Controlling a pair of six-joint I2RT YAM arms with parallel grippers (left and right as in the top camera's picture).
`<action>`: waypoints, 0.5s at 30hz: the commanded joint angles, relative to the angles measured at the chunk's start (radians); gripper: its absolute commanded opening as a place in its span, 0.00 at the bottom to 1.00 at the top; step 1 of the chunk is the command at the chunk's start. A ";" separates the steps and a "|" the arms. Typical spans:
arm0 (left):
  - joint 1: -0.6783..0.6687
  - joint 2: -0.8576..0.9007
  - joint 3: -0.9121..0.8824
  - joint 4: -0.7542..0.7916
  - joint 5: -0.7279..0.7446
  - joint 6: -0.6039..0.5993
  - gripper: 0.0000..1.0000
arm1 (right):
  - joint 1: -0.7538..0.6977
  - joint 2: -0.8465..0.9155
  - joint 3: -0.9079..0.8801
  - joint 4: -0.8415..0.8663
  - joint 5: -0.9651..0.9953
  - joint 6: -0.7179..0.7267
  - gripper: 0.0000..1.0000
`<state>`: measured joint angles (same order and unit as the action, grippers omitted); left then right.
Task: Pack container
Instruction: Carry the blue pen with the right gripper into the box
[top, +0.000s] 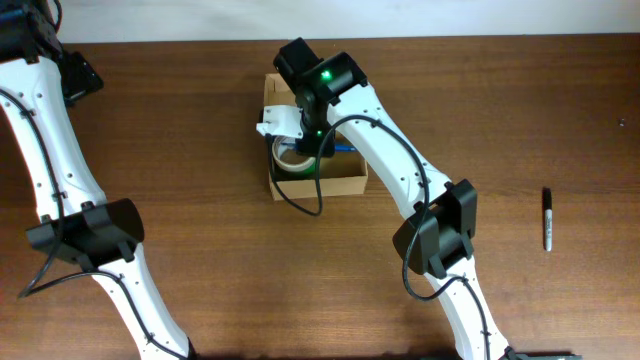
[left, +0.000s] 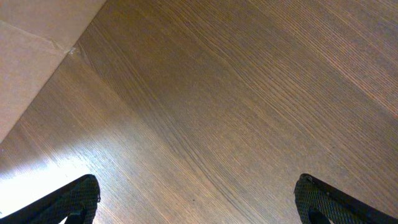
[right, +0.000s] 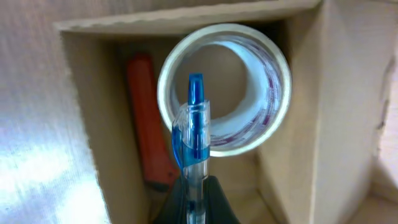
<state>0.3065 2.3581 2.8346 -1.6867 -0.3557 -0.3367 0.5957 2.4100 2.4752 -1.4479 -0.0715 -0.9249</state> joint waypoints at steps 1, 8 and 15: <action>0.006 -0.032 -0.005 0.000 0.001 -0.010 1.00 | 0.021 0.021 -0.011 -0.015 -0.042 -0.010 0.04; 0.006 -0.032 -0.005 0.000 0.001 -0.010 1.00 | 0.035 0.021 -0.053 -0.020 -0.054 -0.013 0.04; 0.006 -0.032 -0.005 0.000 0.001 -0.010 1.00 | 0.036 0.021 -0.131 -0.016 -0.053 -0.028 0.04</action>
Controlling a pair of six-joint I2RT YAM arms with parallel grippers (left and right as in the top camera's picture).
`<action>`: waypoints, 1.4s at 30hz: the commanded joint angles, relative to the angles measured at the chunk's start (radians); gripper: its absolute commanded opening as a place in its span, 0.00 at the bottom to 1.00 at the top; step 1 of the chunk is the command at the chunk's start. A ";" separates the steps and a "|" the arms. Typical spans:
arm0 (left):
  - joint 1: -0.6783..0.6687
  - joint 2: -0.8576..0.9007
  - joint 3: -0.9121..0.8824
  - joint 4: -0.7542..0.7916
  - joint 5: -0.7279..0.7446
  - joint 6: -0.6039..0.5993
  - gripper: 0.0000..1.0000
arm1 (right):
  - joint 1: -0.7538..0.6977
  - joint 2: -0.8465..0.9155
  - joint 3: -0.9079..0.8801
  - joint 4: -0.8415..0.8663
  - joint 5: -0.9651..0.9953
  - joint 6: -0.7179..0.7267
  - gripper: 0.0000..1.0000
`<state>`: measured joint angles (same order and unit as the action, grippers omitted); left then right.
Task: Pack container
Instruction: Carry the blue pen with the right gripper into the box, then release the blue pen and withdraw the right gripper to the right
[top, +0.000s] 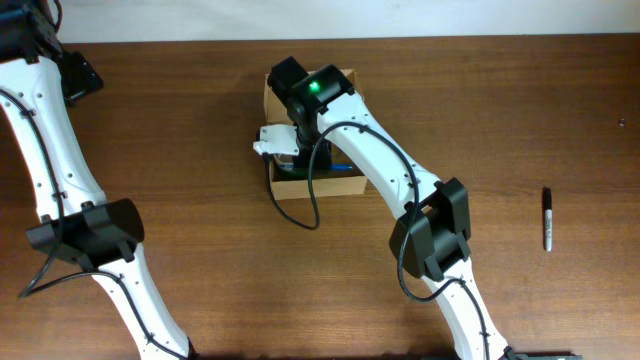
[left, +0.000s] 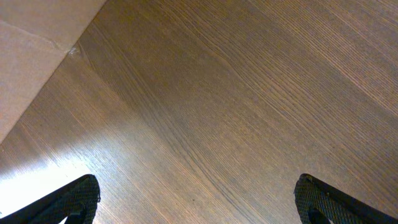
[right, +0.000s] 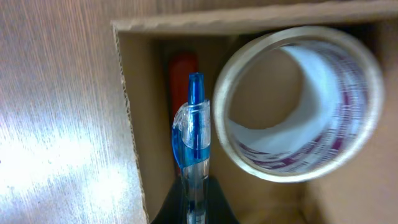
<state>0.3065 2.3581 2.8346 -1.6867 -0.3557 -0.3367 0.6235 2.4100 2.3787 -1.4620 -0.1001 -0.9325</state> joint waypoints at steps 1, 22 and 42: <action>0.006 -0.032 -0.005 0.000 0.001 -0.010 1.00 | 0.011 0.021 -0.048 -0.002 -0.025 -0.021 0.04; 0.006 -0.032 -0.005 0.000 0.001 -0.010 1.00 | 0.024 -0.030 -0.072 0.025 0.000 0.050 0.76; 0.006 -0.032 -0.005 0.000 0.001 -0.010 1.00 | -0.654 -0.956 -0.562 0.371 0.121 0.437 0.89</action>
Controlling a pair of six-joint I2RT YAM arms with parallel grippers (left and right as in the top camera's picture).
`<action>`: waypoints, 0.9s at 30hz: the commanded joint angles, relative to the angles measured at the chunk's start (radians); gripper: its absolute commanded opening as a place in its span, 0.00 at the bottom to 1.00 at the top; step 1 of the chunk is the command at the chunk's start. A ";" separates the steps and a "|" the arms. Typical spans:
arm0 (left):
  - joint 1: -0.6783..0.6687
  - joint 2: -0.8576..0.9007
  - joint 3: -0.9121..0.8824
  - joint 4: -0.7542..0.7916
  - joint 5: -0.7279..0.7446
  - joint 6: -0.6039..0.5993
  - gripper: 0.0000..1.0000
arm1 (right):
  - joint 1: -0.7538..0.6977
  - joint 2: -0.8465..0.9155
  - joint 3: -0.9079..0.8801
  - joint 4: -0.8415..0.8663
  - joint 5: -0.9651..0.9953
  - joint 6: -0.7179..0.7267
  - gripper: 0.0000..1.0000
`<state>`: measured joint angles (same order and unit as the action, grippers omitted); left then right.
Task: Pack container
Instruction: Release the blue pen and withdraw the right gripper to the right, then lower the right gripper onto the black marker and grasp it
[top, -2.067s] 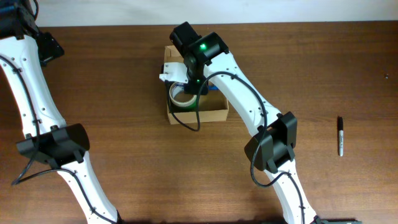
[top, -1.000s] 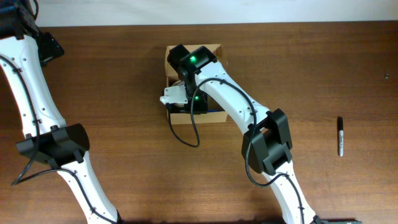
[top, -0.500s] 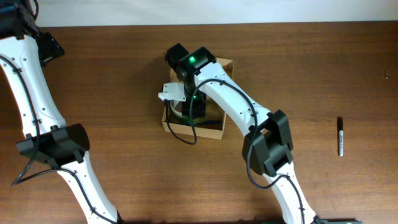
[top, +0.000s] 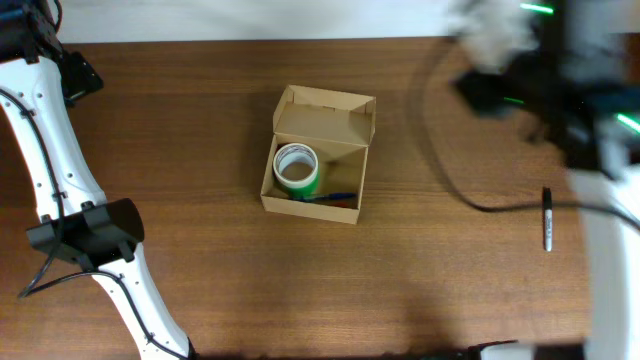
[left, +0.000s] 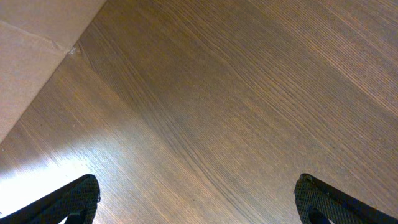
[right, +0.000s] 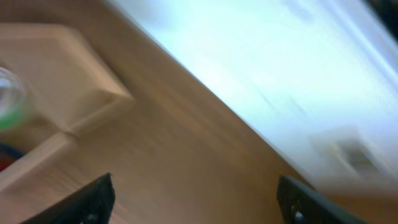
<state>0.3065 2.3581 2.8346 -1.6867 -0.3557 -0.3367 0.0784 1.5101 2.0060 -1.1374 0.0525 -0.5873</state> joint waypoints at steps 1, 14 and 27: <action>0.006 -0.032 -0.005 0.000 0.001 -0.010 1.00 | -0.174 -0.105 -0.283 0.099 -0.057 0.116 0.91; 0.006 -0.032 -0.005 0.000 0.001 -0.010 1.00 | -0.563 -0.068 -0.904 0.405 -0.125 0.458 0.85; 0.006 -0.032 -0.005 0.000 0.001 -0.010 1.00 | -0.642 0.312 -0.874 0.447 -0.111 0.435 0.76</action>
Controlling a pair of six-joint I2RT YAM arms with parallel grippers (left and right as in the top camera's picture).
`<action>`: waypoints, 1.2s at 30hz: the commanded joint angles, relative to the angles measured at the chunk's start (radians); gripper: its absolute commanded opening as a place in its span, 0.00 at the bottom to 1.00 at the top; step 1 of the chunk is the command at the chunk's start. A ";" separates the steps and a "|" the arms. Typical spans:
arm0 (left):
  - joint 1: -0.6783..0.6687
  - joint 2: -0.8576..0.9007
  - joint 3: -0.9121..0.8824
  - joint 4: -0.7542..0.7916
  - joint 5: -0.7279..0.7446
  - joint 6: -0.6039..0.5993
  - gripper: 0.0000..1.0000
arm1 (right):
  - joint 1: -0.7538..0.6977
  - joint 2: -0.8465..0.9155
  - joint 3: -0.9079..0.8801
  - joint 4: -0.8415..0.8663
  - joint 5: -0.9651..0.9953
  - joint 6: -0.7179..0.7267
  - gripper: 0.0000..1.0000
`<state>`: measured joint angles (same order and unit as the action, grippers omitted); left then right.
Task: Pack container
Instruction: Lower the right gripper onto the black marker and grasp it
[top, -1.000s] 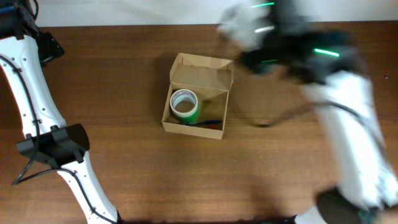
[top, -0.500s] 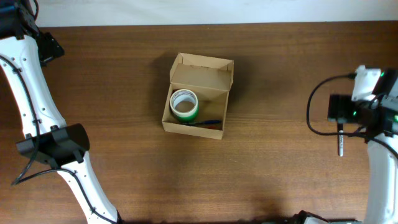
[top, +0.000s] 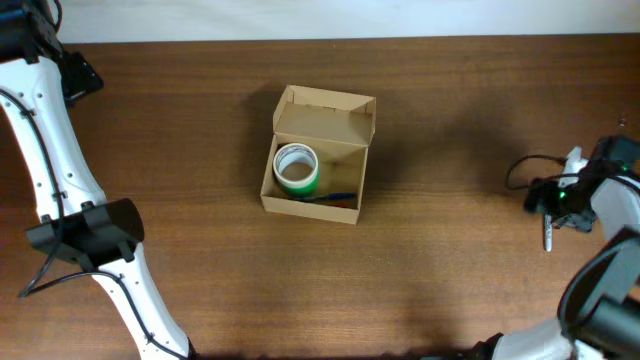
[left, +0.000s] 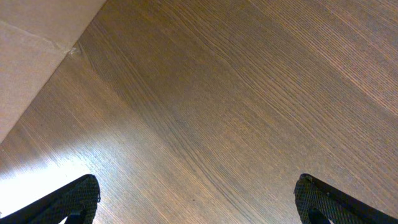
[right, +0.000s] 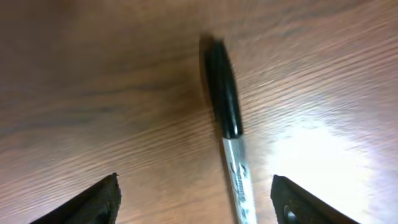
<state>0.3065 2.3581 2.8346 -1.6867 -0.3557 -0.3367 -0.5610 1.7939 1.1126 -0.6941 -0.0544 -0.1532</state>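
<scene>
An open cardboard box stands mid-table. It holds a roll of tape, and a blue pen lies along its near wall. A black marker lies on the table at the far right. My right gripper hovers over it and is open. In the right wrist view the marker runs between the fingers of the right gripper, nearer the right one and touching neither. My left gripper is open over bare wood at the far left.
A cardboard-coloured surface fills the upper left corner of the left wrist view. The left arm runs down the table's left side. The marker lies close to the table's right edge.
My right gripper was open and blurred in motion at the upper right. It is now low over the black marker at the far right. The box and the left arm have not moved.
My right gripper held the blue pen over the tape roll in the box, then over the box's left side beside a red item. Later the pen lay in the box and the gripper was open, away to the right. It now stands over the marker.
</scene>
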 joint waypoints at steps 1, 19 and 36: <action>0.006 -0.032 -0.005 0.000 0.001 -0.010 1.00 | -0.003 0.037 0.019 0.005 0.013 0.000 0.76; 0.006 -0.032 -0.005 0.000 0.001 -0.010 1.00 | -0.003 0.077 0.019 0.051 0.093 -0.101 0.70; 0.006 -0.032 -0.005 0.000 0.001 -0.010 1.00 | -0.003 0.139 0.019 0.018 0.119 -0.131 0.26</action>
<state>0.3065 2.3581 2.8346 -1.6867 -0.3557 -0.3367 -0.5613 1.8881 1.1381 -0.6731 0.0261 -0.2745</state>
